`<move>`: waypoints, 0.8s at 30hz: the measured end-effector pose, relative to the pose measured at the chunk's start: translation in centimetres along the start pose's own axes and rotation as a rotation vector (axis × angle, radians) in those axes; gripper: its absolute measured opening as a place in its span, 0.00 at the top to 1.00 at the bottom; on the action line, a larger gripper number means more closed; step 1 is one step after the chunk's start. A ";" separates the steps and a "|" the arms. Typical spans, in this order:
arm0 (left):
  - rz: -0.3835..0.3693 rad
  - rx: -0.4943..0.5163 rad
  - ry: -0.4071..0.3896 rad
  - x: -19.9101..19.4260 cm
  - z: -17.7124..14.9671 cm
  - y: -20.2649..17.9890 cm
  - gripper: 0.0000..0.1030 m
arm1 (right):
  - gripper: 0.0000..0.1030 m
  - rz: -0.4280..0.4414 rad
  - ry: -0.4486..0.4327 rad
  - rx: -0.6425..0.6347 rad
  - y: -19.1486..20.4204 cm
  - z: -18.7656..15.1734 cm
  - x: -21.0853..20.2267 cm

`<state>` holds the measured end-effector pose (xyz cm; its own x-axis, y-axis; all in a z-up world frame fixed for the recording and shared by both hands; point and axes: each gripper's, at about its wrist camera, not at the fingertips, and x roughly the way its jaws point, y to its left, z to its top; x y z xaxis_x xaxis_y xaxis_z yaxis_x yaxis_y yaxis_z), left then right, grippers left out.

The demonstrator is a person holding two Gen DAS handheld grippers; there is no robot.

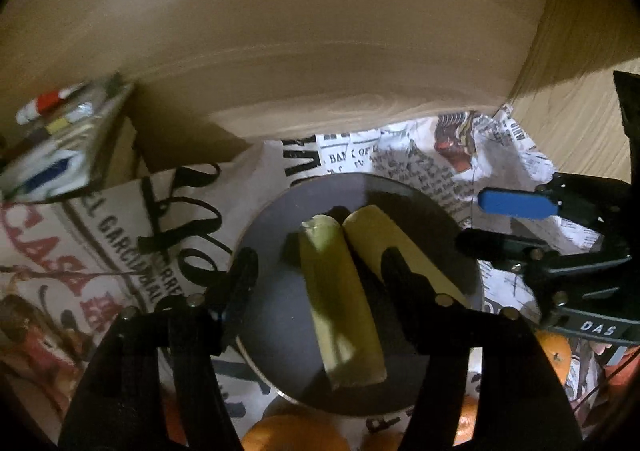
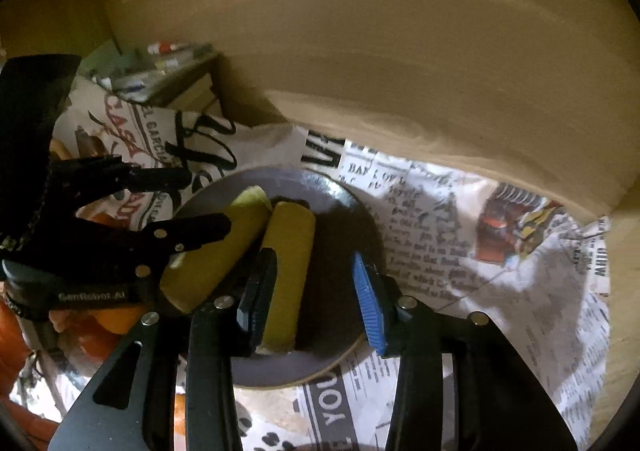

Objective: Organize fruits
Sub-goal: 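Lower the corn cobs onto the plate and open both grippers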

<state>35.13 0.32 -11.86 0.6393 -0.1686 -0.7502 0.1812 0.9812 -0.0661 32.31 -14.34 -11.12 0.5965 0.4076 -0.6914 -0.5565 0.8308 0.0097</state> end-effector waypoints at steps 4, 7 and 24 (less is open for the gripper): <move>0.028 0.002 -0.073 -2.7 -0.7 0.0 0.38 | 0.53 -0.037 -0.072 -0.004 0.4 -0.4 -2.3; 0.038 -0.009 -0.131 -5.0 -1.3 0.2 0.37 | 0.50 -0.052 -0.112 0.000 0.8 -0.8 -3.9; 0.095 -0.024 -0.255 -12.1 -7.6 1.3 0.14 | 0.20 -0.150 -0.250 0.025 3.8 -6.4 -8.6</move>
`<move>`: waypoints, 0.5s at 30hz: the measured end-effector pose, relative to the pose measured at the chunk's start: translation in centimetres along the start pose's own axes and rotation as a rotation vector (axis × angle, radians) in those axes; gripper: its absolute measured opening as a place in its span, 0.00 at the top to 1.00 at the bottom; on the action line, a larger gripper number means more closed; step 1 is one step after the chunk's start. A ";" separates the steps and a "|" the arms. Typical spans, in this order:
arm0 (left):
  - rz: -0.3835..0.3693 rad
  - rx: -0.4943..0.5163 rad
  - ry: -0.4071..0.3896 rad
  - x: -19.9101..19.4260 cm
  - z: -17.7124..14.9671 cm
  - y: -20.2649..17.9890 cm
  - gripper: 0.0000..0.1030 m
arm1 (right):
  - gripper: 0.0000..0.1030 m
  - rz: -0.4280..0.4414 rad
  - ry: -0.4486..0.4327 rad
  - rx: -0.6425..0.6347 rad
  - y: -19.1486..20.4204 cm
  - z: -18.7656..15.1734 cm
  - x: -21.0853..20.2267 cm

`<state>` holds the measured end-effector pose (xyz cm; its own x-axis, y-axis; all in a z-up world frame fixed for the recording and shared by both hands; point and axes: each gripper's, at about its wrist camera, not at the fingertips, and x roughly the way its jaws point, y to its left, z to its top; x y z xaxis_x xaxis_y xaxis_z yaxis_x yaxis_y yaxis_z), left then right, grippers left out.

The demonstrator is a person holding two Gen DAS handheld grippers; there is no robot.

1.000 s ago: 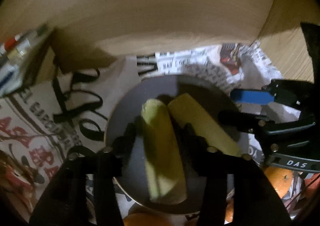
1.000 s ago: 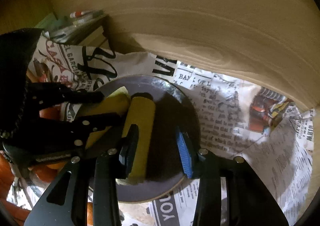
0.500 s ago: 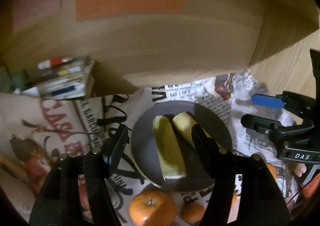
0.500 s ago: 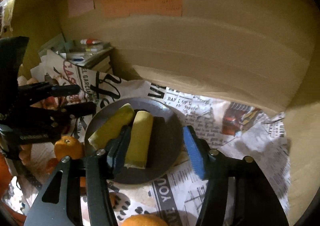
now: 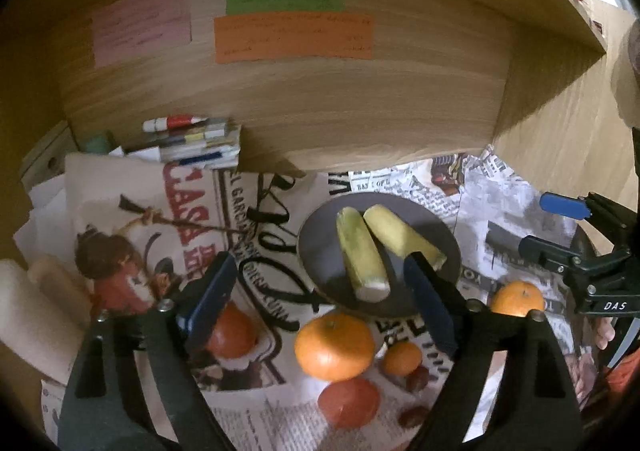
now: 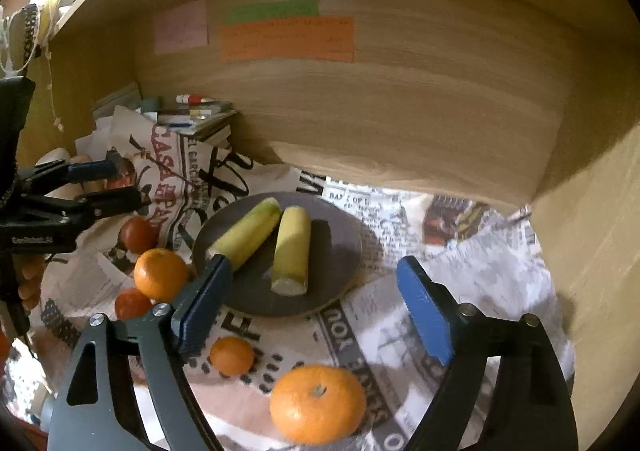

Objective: Organize fruits
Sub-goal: 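Grasp a large orange with the left gripper while the right gripper grasps another orange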

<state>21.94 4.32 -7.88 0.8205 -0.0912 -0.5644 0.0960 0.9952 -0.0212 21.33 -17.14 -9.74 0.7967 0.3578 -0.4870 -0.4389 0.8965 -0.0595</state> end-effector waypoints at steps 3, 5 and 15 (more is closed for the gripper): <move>0.000 -0.002 0.006 0.0 -1.2 0.0 0.14 | 0.20 -0.007 0.012 0.024 0.1 -1.3 -0.1; -0.004 -0.002 0.024 0.3 -2.0 0.1 0.14 | 0.20 -0.005 0.026 0.047 -0.1 -2.2 -0.1; -0.027 -0.020 0.134 3.1 -5.5 0.0 0.14 | 0.19 -0.025 0.105 0.128 -1.0 -6.5 0.0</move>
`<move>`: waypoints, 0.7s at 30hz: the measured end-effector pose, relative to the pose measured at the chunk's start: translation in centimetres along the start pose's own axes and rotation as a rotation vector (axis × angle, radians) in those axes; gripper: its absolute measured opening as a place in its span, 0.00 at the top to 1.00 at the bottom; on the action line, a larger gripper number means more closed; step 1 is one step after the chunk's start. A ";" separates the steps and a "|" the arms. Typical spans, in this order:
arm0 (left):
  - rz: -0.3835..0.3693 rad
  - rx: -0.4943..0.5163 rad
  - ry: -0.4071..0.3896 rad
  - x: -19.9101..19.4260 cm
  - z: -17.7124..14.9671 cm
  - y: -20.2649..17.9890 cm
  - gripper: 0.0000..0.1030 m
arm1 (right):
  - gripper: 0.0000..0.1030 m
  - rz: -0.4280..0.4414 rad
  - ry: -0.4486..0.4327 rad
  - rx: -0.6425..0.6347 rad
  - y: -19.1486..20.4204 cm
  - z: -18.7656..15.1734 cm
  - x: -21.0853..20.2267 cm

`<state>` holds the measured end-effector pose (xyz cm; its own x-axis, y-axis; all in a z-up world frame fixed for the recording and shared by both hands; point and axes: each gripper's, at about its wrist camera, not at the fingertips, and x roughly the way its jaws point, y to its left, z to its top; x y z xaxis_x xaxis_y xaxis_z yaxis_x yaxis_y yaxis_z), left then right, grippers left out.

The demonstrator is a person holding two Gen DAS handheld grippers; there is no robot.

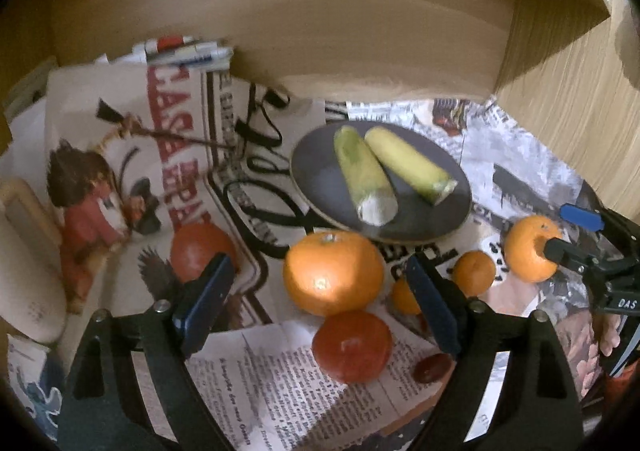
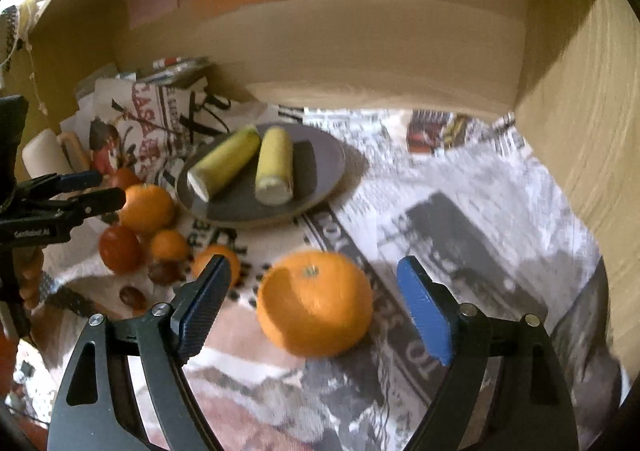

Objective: Organize fruits
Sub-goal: 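Grasp a large orange with the left gripper while the right gripper grasps another orange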

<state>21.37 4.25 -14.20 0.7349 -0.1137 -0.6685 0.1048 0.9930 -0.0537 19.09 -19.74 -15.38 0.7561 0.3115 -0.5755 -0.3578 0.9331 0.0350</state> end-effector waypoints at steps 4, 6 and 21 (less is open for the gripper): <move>0.000 0.007 0.029 1.3 -0.5 -0.3 0.14 | 0.20 0.003 0.037 -0.008 0.1 -0.8 0.6; 0.005 0.012 0.037 1.8 -0.7 -0.4 0.14 | 0.20 -0.001 0.047 -0.005 0.0 -1.0 1.0; -0.016 0.007 0.072 4.1 -0.6 -0.6 0.33 | 0.35 0.034 0.081 0.025 -0.6 -1.6 2.3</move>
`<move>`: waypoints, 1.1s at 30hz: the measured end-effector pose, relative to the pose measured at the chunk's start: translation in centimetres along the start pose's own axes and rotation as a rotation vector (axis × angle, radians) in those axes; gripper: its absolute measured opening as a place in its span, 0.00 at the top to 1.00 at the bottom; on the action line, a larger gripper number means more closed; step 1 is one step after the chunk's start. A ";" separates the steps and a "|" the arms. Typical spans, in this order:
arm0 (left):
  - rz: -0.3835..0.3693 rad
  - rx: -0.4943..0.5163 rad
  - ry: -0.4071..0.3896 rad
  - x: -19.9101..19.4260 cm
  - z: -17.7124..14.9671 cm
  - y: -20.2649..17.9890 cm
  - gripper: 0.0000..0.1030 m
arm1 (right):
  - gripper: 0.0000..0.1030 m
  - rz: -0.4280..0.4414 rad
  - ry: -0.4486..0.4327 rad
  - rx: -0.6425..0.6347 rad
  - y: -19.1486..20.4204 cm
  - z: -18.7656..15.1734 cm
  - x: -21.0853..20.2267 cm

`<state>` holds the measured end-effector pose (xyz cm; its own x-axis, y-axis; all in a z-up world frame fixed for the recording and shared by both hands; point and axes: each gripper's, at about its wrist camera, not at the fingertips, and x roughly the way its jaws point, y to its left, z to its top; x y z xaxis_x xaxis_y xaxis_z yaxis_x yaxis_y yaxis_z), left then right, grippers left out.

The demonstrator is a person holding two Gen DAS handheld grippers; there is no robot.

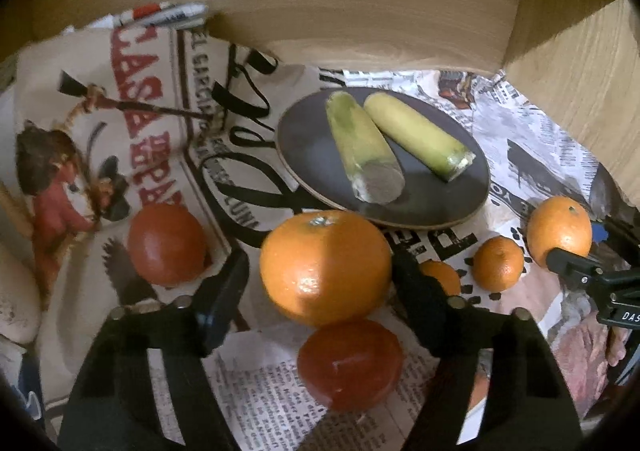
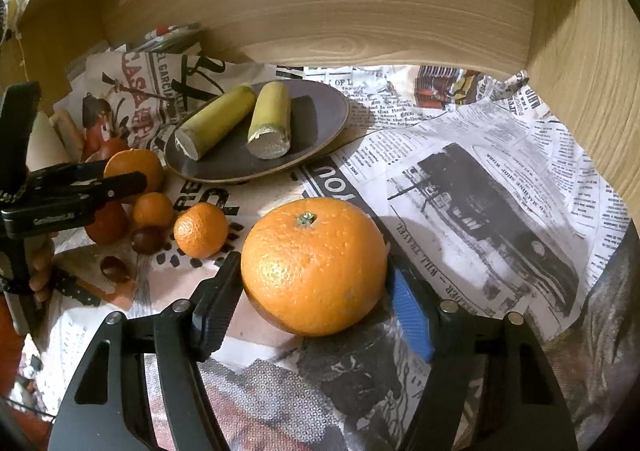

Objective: Organize fruits
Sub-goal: 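Grasp a large orange with the left gripper while the right gripper grasps another orange, then carry both oranges over the dark grey plate beside the corn cobs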

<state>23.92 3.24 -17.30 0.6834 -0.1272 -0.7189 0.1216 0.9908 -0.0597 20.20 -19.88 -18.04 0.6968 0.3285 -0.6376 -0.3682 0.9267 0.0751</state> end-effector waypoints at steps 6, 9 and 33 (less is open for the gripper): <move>-0.028 -0.018 0.006 0.1 -0.1 0.2 0.36 | 0.35 0.019 -0.011 0.014 -0.3 0.1 0.0; -0.028 -0.030 -0.006 -0.3 -0.2 0.3 0.36 | 0.36 0.017 -0.008 0.009 -0.3 0.1 0.0; -0.010 -0.031 -0.241 -7.7 3.8 0.4 0.36 | 0.36 -0.023 -0.209 -0.086 1.3 6.4 -5.2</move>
<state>21.39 4.46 -9.15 0.8346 -0.1408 -0.5326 0.1095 0.9899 -0.0901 20.05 -19.25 -9.67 0.8147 0.3465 -0.4650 -0.3956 0.9184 -0.0089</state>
